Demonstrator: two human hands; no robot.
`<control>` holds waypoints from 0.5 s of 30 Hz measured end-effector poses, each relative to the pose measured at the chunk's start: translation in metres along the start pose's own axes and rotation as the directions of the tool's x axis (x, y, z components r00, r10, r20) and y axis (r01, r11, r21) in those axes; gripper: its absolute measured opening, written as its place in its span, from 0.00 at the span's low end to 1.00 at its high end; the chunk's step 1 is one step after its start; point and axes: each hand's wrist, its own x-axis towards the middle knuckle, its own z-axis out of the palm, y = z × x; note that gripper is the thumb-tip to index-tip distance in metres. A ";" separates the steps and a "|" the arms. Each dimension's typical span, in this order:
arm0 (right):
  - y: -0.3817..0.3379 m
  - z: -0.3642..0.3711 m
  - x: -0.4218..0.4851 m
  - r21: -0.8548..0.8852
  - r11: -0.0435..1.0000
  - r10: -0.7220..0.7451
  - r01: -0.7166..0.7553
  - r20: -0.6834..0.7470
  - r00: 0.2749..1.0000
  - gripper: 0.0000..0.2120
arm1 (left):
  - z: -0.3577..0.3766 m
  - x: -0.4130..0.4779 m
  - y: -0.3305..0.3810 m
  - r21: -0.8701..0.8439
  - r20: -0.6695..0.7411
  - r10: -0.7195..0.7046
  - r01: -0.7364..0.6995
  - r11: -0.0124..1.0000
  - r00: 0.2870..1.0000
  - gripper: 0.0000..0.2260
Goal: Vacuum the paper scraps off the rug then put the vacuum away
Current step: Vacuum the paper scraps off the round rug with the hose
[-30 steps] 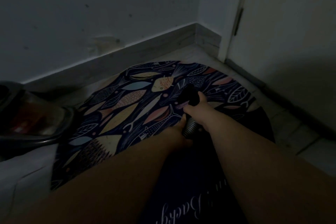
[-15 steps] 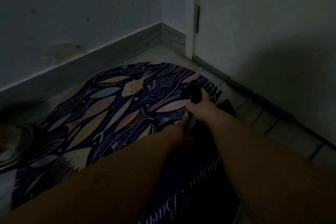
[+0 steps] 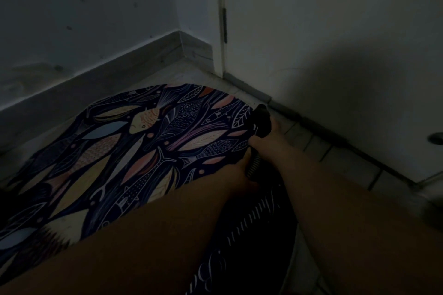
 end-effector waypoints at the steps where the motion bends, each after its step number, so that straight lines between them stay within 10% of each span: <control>1: 0.002 -0.002 0.000 0.007 1.000 0.001 -0.001 -0.013 1.000 0.41 | 0.001 0.001 0.003 0.012 0.015 0.000 0.000 1.000 1.000 0.42; 15: 0.003 0.003 -0.018 0.027 0.999 0.032 -0.030 -0.053 0.998 0.44 | 0.002 -0.012 -0.005 -0.005 -0.007 0.004 -0.004 1.000 1.000 0.41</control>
